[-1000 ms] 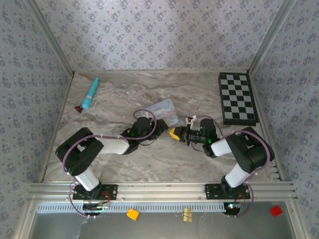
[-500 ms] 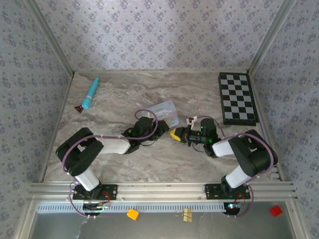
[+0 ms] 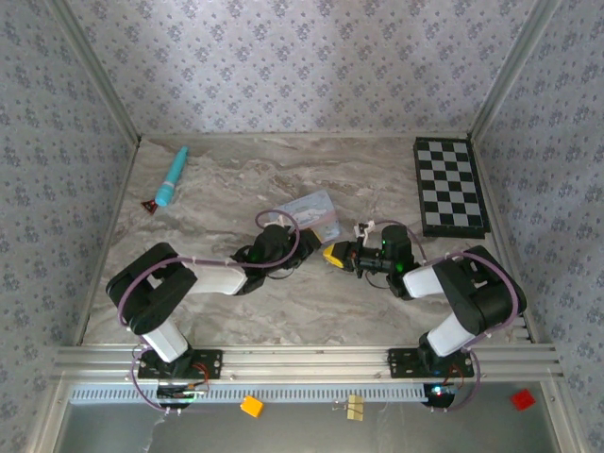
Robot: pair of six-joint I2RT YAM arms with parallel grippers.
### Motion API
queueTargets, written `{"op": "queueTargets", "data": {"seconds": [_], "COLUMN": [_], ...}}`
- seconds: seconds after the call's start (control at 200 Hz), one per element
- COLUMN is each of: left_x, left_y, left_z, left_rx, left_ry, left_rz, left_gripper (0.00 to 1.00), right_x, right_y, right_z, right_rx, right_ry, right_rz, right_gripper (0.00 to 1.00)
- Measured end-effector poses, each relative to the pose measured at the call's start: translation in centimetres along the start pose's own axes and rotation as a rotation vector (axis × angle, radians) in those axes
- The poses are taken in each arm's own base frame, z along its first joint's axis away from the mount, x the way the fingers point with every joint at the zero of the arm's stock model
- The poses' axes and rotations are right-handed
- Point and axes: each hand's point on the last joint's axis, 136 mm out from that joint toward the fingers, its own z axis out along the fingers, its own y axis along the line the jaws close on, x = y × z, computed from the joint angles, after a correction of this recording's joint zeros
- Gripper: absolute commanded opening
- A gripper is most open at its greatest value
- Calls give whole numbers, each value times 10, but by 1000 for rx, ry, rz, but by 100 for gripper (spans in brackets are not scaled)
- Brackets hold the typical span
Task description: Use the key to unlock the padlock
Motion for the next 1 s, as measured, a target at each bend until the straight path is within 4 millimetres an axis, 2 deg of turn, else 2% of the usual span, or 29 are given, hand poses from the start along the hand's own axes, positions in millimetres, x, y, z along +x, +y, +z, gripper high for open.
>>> {"op": "queueTargets", "data": {"seconds": [0.999], "left_x": [-3], "left_y": [4], "left_z": [-6], "left_rx": [28], "left_ry": [-54], "left_rz": [-41], "left_gripper": [0], "right_x": [-5], "right_y": [-1], "right_z": [2], "right_rx": [6], "right_ry": [-133], "right_rz": [45], "right_gripper": [0]}}
